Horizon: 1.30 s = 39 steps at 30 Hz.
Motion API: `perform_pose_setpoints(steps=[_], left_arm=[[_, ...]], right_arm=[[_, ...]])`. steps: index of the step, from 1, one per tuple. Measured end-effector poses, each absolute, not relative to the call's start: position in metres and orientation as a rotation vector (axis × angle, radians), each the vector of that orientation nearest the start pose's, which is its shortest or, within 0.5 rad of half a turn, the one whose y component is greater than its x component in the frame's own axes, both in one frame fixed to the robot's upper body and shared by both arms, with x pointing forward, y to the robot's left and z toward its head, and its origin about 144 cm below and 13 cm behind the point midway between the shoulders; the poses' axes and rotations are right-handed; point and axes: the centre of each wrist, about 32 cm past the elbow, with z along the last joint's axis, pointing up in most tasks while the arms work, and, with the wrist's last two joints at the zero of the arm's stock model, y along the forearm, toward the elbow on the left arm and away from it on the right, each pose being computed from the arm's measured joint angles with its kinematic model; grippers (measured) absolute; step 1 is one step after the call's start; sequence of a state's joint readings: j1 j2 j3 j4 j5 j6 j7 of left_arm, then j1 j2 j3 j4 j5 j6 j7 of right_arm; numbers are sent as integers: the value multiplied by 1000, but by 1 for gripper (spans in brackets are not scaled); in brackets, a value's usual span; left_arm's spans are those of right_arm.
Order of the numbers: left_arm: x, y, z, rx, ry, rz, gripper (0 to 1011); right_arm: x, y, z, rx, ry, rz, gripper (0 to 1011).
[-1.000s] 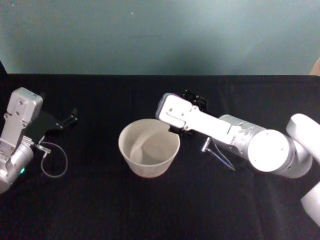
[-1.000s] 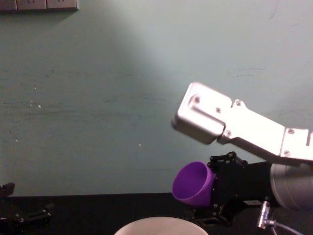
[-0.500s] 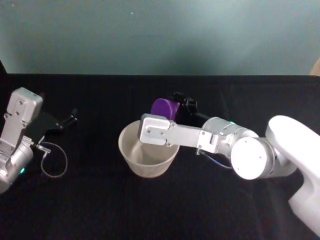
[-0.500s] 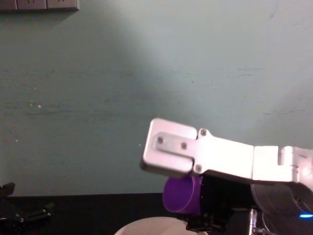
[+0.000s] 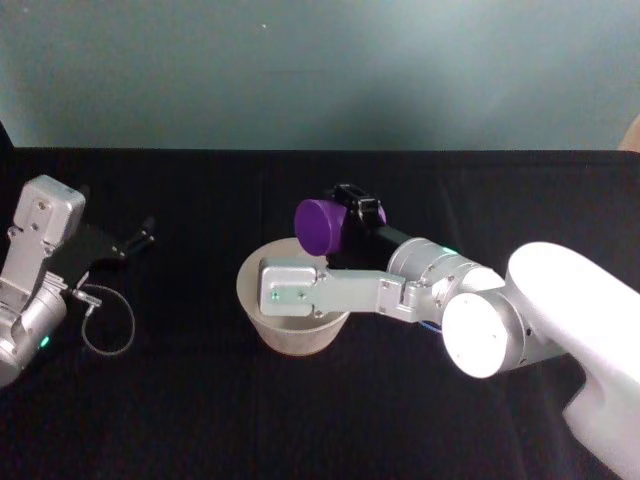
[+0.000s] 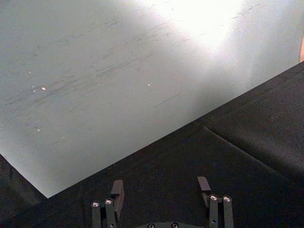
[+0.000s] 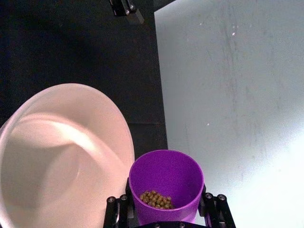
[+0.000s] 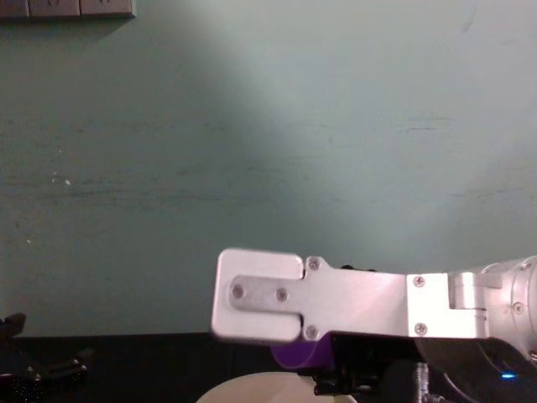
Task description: Pick up the cup and pour the mung beans from the cup into the bowl.
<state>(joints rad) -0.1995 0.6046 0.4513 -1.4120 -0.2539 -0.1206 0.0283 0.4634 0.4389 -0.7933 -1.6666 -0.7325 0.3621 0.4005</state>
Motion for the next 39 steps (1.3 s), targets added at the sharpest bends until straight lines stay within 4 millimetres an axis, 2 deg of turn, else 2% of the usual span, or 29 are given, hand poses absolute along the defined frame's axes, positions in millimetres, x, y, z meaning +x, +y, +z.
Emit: perform_pose_setpoints(steps=[39], left_arm=[[489,310,1140,304,-285,1248,1000]], right_arm=[[463,-104,1235,-1101,-1234,-608,729]])
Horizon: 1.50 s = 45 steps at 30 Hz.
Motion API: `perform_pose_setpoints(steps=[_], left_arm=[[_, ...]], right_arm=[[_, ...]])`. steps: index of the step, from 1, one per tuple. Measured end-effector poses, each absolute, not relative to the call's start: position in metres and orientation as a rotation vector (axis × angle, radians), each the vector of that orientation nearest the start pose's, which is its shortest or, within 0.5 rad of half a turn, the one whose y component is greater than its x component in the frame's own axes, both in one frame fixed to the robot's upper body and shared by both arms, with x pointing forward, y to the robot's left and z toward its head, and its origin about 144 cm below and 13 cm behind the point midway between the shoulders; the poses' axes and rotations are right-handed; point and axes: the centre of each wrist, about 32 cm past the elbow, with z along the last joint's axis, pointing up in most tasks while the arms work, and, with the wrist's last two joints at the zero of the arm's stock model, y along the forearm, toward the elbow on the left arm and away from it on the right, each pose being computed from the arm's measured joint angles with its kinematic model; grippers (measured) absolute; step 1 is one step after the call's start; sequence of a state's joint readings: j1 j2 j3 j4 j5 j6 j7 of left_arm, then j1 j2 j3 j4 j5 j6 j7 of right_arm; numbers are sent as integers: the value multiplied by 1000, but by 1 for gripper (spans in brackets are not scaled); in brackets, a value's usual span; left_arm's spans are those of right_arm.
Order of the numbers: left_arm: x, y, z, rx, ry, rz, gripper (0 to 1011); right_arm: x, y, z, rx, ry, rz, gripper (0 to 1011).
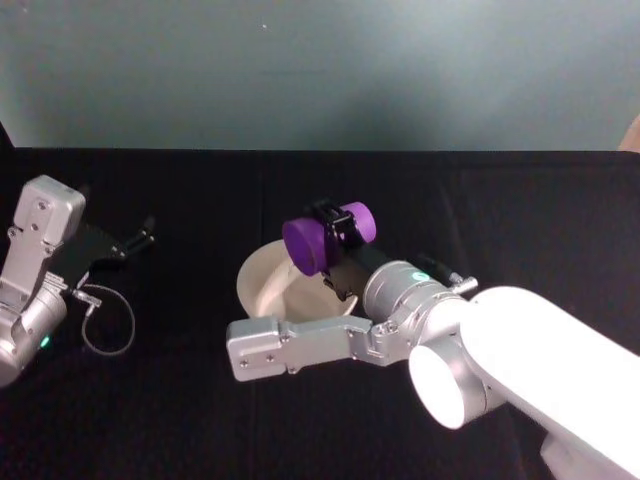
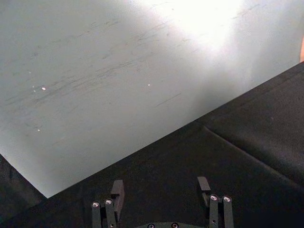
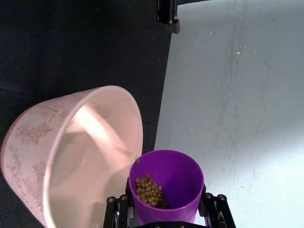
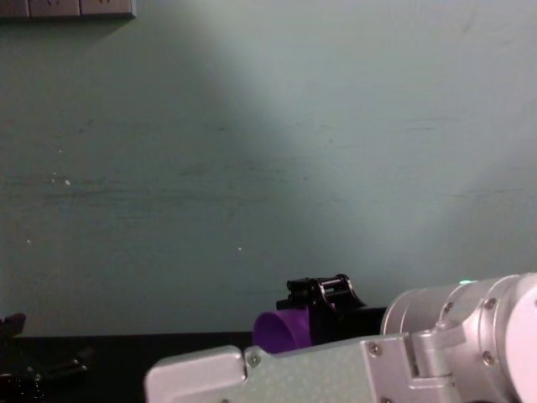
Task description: Pick up the cup and pour the mung beans from the cup into the bowl.
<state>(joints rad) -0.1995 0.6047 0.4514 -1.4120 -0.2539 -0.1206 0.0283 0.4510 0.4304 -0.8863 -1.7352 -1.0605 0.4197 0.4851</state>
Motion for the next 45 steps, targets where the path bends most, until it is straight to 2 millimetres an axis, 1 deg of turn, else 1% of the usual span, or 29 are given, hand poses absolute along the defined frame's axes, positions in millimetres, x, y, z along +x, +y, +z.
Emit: perform_pose_setpoints(steps=[6,28,45], left_arm=[[489,310,1140,304,-285,1248,1000],[489,310,1140,304,-285,1248,1000],[489,310,1140,304,-285,1248,1000]], right_arm=[[458,-101,1234,-1127,-1243,-599,729],[453,-94,1232,-1192,-1308,-580,729],[452,-98,1225,-1181,-1358,-573,729]])
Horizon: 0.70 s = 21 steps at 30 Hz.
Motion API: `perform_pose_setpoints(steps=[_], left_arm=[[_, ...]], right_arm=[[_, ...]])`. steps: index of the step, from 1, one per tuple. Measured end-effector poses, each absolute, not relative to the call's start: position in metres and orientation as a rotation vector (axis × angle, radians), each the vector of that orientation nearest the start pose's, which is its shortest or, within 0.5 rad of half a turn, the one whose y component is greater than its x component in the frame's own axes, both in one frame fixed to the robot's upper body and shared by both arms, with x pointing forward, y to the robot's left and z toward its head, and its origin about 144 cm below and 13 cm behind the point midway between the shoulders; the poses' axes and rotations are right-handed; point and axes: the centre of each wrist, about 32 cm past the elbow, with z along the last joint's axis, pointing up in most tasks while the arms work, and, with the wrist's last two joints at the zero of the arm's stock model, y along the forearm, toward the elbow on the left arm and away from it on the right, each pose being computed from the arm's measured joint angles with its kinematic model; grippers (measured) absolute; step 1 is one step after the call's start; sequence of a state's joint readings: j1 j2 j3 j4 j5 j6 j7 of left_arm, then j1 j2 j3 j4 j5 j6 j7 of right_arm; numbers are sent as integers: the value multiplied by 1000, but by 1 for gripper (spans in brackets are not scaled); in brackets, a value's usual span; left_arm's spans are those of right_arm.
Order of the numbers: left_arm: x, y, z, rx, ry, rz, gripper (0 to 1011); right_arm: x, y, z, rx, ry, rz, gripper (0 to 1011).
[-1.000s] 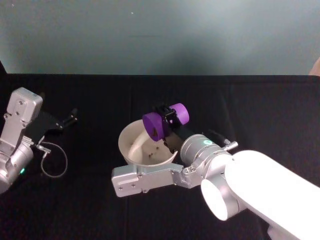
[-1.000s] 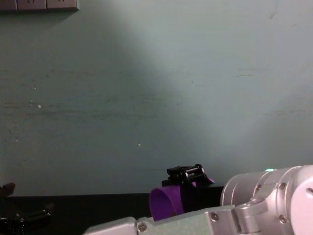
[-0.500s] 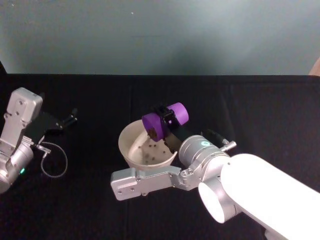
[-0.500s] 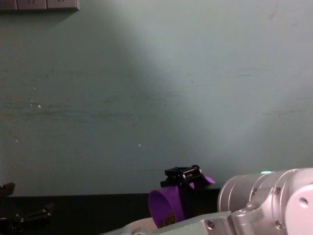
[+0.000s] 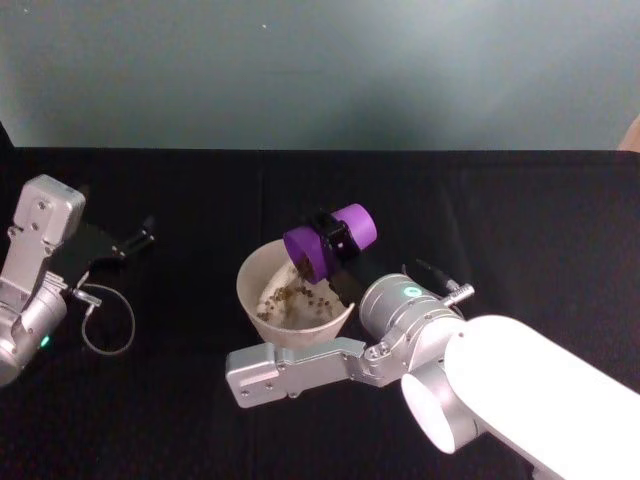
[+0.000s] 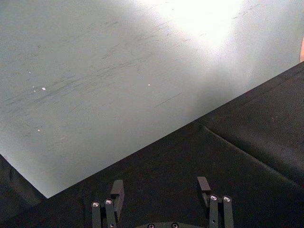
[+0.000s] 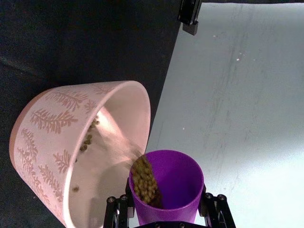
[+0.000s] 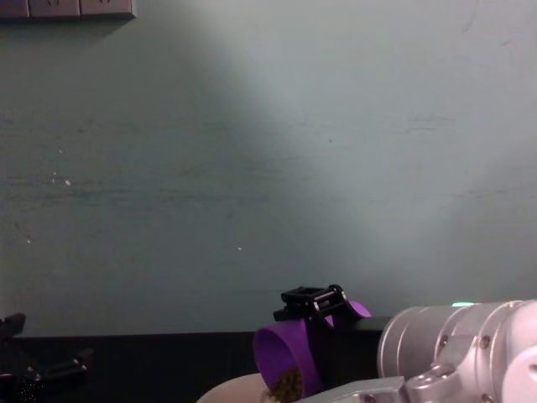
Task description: Pick up the cup and pour the mung beans from the cup into the bowl.
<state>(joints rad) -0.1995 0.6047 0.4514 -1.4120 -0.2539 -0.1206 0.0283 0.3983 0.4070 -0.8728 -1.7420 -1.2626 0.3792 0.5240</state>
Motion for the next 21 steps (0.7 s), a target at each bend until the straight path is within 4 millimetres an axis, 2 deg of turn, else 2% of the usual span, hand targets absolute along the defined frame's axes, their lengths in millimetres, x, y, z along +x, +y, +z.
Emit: perform_pose_setpoints(steps=[21], left_arm=[[489,310,1140,304,-285,1248,1000]], right_arm=[[447,-96,1222,-1204,-1428,-591,729]])
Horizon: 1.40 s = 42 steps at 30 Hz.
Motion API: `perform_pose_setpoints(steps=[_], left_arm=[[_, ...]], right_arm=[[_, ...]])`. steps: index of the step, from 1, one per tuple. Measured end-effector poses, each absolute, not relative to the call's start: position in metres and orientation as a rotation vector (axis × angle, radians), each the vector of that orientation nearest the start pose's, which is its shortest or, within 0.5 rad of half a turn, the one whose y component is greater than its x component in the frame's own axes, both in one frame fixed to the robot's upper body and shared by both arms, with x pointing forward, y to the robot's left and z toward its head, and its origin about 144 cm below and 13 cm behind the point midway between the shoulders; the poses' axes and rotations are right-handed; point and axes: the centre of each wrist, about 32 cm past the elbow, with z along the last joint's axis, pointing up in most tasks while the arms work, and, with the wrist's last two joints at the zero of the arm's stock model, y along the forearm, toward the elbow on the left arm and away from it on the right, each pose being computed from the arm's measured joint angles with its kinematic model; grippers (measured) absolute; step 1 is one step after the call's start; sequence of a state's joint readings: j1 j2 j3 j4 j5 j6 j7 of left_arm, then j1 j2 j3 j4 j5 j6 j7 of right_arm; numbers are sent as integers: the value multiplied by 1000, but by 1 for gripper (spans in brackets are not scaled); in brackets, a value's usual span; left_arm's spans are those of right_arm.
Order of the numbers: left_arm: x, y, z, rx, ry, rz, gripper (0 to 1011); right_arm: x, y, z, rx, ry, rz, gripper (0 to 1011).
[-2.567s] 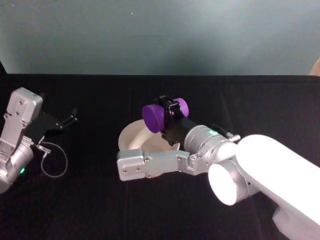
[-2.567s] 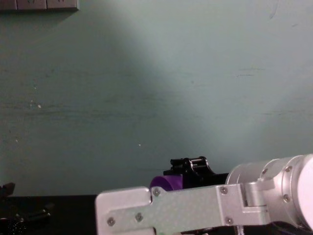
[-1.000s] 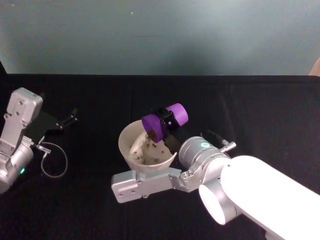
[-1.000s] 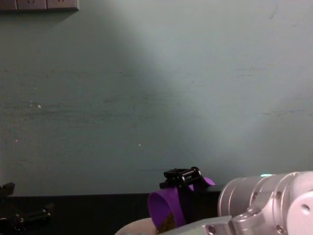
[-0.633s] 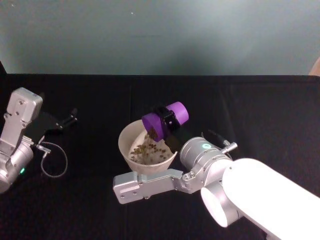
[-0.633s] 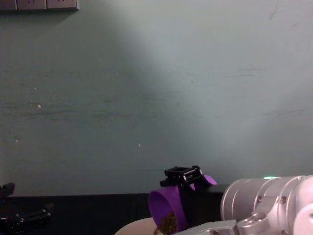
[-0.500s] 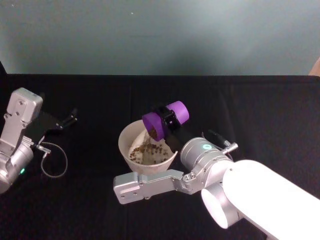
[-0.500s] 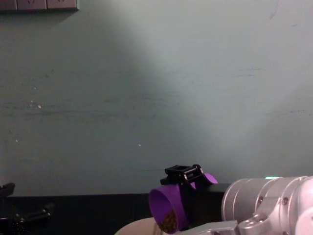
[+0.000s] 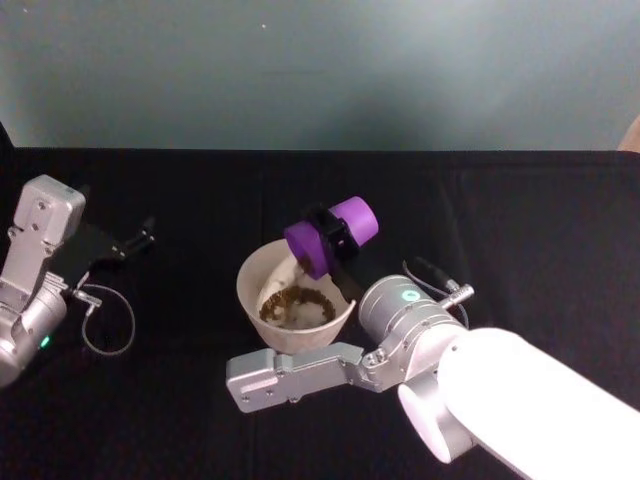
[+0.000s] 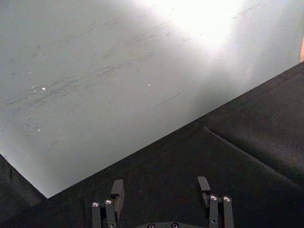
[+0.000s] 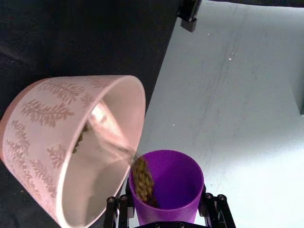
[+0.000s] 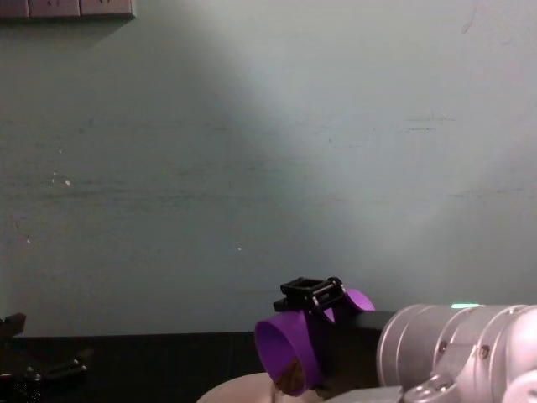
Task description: Pick up the cup and pour the mung beans from the cup into the bowl.
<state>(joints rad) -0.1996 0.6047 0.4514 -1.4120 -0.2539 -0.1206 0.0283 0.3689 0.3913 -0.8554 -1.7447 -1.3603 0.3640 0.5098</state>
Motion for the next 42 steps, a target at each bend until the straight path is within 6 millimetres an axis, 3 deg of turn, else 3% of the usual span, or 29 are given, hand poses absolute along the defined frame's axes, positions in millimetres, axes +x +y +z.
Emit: perform_pose_setpoints(steps=[42], left_arm=[[489,310,1140,304,-285,1248,1000]], right_arm=[[435,-73,1216,-1391,-1641,-498,729]])
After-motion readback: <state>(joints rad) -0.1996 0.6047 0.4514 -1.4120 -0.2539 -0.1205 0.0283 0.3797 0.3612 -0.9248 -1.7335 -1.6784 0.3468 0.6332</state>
